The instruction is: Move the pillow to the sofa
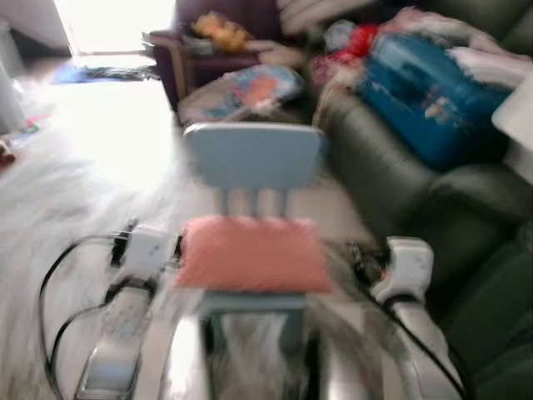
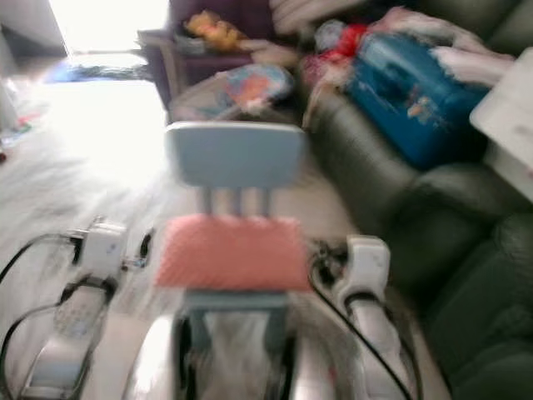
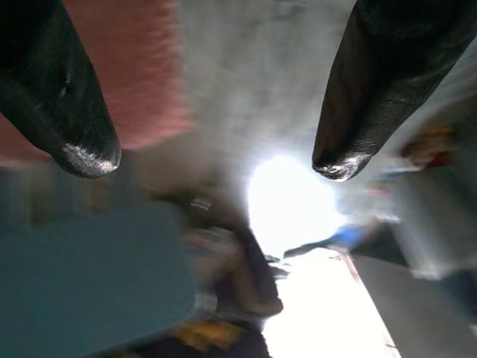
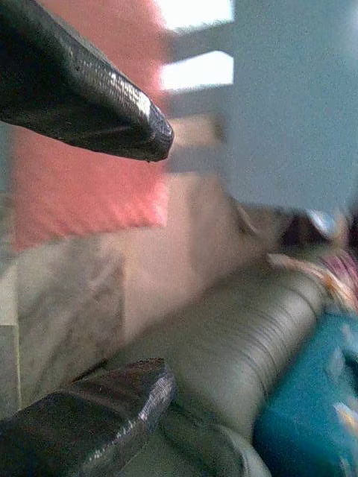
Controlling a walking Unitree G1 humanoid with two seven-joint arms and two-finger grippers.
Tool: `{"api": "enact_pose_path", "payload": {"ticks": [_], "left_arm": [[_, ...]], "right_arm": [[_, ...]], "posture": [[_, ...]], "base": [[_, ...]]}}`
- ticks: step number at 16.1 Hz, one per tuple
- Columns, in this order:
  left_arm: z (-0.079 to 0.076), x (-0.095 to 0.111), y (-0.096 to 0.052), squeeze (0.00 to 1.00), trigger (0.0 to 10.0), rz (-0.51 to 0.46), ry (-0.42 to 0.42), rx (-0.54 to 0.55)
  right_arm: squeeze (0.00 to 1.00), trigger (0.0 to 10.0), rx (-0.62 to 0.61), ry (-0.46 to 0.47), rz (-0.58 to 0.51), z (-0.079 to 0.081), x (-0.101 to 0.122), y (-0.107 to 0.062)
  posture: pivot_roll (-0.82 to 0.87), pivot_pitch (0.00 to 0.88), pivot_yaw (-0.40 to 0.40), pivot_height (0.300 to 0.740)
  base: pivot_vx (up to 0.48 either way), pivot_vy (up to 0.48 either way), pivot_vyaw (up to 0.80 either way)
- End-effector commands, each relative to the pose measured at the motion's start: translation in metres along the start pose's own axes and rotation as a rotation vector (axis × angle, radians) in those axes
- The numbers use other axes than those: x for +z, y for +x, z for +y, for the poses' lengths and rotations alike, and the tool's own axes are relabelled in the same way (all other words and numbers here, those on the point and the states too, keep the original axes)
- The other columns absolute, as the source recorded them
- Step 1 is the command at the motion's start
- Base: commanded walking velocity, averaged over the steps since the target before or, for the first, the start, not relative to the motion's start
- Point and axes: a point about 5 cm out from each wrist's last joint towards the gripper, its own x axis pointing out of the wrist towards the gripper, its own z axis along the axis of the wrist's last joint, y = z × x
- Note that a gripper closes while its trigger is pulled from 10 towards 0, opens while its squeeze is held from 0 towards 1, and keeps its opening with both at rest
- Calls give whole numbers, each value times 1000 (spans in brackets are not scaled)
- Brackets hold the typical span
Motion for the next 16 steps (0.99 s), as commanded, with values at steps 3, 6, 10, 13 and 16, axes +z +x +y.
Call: {"api": "enact_pose_path", "payload": {"ticks": [3, 6, 10, 13, 16], "left_arm": [[3, -17, -6, 0, 10000, 78, 26, 33], [4, -14, -3, 0, 10000, 70, 23, 33], [1, -12, -2, 0, 10000, 62, 19, 26], [-1, -11, -1, 0, 10000, 61, 14, 23], [-2, -11, -2, 0, 10000, 61, 14, 21]], "right_arm": [[0, 10000, 30, 11, -38, 5, 11, 10], [0, 10000, 47, 4, -53, 7, 15, 15], [0, 10000, 55, 0, -64, 8, 17, 18], [0, 10000, 64, -3, -67, 8, 17, 19], [0, 10000, 93, -6, -74, 12, 18, 18]], "posture": [[44, 0, -43, 597], [44, 0, -43, 597], [41, 0, -44, 597], [39, 0, -43, 597], [36, 0, -44, 597]], "base": [[0, 0, 0], [0, 0, 0], [62, 0, 0], [306, 0, 0], [329, 0, 0]]}}
